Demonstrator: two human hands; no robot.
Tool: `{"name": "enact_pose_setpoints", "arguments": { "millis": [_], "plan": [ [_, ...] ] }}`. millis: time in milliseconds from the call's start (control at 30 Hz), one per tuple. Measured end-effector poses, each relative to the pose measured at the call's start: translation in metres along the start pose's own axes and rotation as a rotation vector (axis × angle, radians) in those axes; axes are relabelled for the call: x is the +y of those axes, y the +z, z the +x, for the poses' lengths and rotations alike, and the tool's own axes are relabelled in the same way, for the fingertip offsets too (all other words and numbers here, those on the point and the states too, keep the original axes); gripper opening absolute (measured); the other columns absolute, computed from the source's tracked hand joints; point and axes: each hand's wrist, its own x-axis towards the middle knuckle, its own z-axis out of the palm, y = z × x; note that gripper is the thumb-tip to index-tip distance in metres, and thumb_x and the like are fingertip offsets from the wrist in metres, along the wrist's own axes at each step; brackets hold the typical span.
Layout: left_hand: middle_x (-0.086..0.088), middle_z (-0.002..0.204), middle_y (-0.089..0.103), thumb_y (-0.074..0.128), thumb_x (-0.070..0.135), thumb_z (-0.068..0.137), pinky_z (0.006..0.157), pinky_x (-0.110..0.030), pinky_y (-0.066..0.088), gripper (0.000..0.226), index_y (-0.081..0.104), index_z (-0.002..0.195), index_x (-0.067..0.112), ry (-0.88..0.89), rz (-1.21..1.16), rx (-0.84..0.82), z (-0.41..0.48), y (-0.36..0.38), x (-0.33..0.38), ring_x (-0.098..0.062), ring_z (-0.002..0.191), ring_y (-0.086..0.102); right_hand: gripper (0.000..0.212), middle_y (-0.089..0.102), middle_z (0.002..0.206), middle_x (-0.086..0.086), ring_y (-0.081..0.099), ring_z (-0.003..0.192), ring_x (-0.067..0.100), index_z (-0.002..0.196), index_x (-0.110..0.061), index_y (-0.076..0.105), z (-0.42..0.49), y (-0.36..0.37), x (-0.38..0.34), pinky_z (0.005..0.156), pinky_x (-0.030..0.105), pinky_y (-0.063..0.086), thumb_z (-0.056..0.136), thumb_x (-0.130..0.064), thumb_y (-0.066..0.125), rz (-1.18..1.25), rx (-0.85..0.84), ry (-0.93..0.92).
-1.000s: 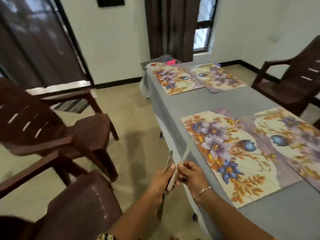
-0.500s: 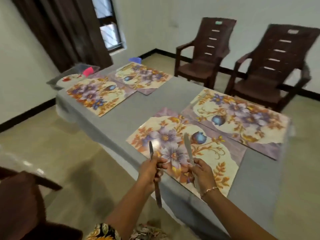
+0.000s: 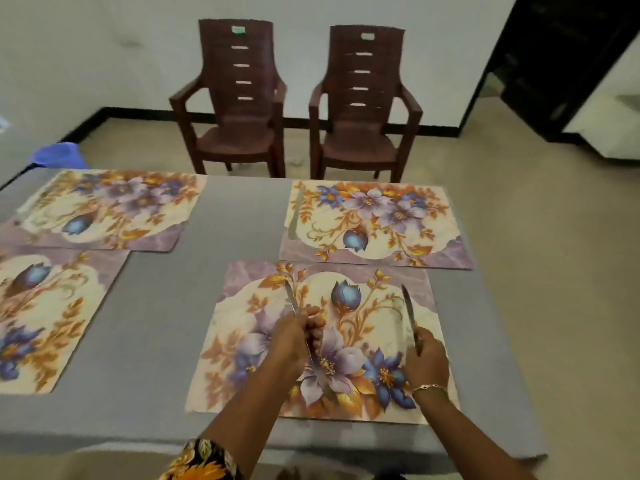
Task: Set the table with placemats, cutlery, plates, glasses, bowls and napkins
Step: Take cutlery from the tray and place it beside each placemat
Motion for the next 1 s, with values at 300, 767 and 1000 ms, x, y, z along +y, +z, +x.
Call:
{"name": "enact_pose_setpoints", "arguments": {
  "millis": [300,767,1000],
  "plan": [
    [-0.004,0.049,0.043,0.026,-0.005,0.095,0.037,-0.014,0.026,0.028,0.052,0.089,0.003,-0.067,0.064,-0.135,0.017,-0.003,0.013,-0.007,0.033,0.033,0.033,0.049,0.115,0.021,0.056,0.100,0.038,0.124,-0.003,0.051,0.000,-0.008,0.014,0.082,0.034,0.046,0.096,-0.017,0.042,-0.303,0.040,0.061],
    [-0.007,0.063,0.042,0.033,0.007,0.100,0.040,-0.017,0.034,0.021,0.053,0.096,0.001,-0.038,0.079,-0.181,0.008,-0.012,0.028,-0.007,0.037,0.041,0.039,0.047,0.119,0.018,0.052,0.108,0.029,0.130,-0.007,0.047,-0.005,0.003,0.017,0.090,0.029,0.045,0.093,-0.018,0.050,-0.401,0.120,0.082],
    [-0.009,0.060,0.050,0.040,0.006,0.098,0.041,-0.017,0.040,0.015,0.050,0.105,-0.002,-0.050,0.040,-0.216,0.005,-0.022,0.025,-0.015,0.046,0.049,0.035,0.050,0.117,0.016,0.053,0.106,0.027,0.125,-0.008,0.050,-0.004,0.002,0.016,0.087,0.027,0.044,0.092,-0.022,0.052,-0.509,0.158,0.093]
  ]
}}
